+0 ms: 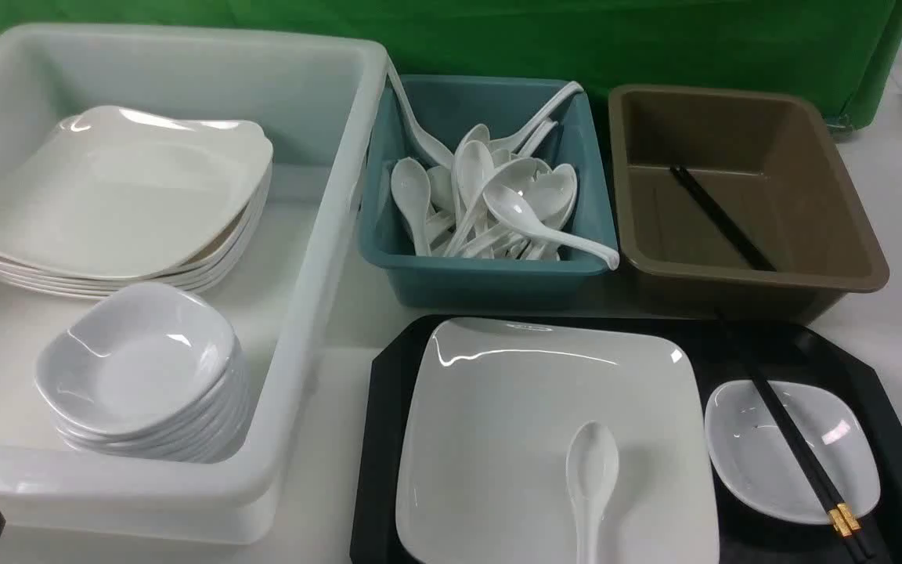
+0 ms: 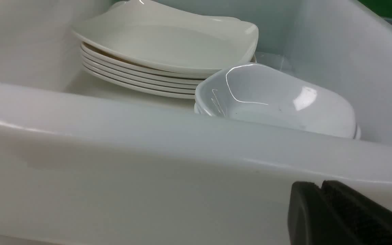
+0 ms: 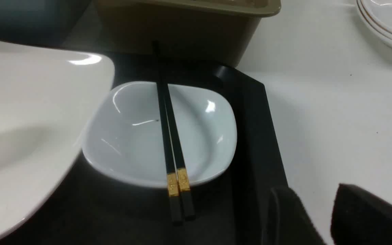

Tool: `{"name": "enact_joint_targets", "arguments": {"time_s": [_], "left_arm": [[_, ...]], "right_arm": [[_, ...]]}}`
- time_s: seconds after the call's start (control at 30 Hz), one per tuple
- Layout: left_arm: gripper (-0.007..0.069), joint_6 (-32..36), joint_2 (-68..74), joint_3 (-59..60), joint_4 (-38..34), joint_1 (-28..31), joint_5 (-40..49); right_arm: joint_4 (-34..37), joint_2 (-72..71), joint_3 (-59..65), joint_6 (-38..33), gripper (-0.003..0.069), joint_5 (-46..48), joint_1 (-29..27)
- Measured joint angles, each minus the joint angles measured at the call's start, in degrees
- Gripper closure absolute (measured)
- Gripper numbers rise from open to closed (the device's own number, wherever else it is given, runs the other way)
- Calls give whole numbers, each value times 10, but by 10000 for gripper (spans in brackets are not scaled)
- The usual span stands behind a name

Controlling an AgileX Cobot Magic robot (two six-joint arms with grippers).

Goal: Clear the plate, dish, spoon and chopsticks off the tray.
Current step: Use the right arm to grab a pair of chopsticks from the plate

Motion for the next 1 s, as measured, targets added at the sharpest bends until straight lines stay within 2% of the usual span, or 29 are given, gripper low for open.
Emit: {"name": "enact_joint_targets", "arguments": {"time_s": [0.8,0.87,1.0], "left_arm": [[608,0,0,0,0,0,-2],[608,-1,0,0,-13,0,-14],[608,-28,0,0,-119,0,-66]], "right_arm": [[0,0,0,0,417,0,0],[0,0,0,0,417,0,0],[0,0,0,0,417,0,0]]}}
